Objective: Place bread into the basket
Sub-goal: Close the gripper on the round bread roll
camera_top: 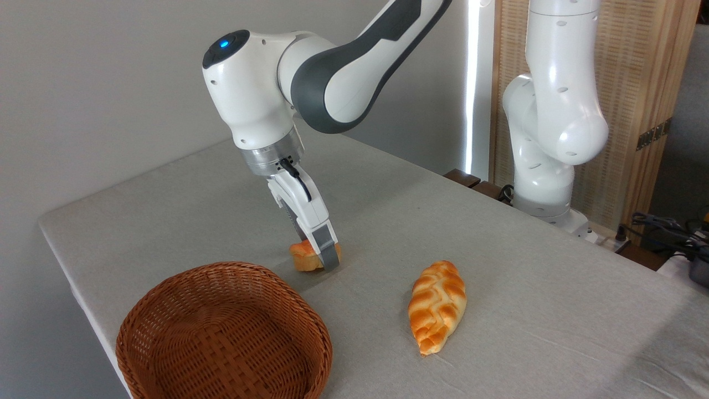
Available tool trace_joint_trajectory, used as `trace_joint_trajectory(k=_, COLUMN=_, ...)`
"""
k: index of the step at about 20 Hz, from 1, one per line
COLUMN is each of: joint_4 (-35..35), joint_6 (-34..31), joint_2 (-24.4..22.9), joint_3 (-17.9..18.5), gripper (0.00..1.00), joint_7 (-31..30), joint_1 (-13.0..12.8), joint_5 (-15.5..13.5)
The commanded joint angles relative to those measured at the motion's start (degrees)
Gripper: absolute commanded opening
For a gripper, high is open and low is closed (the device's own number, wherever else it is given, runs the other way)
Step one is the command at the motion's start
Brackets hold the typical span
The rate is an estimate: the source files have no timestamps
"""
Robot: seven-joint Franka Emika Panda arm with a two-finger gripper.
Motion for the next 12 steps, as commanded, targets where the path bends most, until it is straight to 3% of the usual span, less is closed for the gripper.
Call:
trace_joint_trajectory(k=1, joint_4=0.38, joint_6=-0.18, joint_2=0.59, joint_3=-0.08, gripper=0.71, joint_7=1.7, joint_1=-0.14, joint_5=-0.02)
trace_joint_trajectory(k=3, joint_4=0.38, joint_6=-0.18, joint_2=0.59, joint_3=-0.08, gripper=0.54, joint_7=2.31, joint_1=-0.14, joint_5=-0.11)
trace_joint_trajectory(k=12, joint_4=0.47, joint_6=-0.09, joint_2=0.59, joint_3=-0.08, gripper=0.54, joint_7=2.67, joint_1=-0.05, joint_5=-0.11)
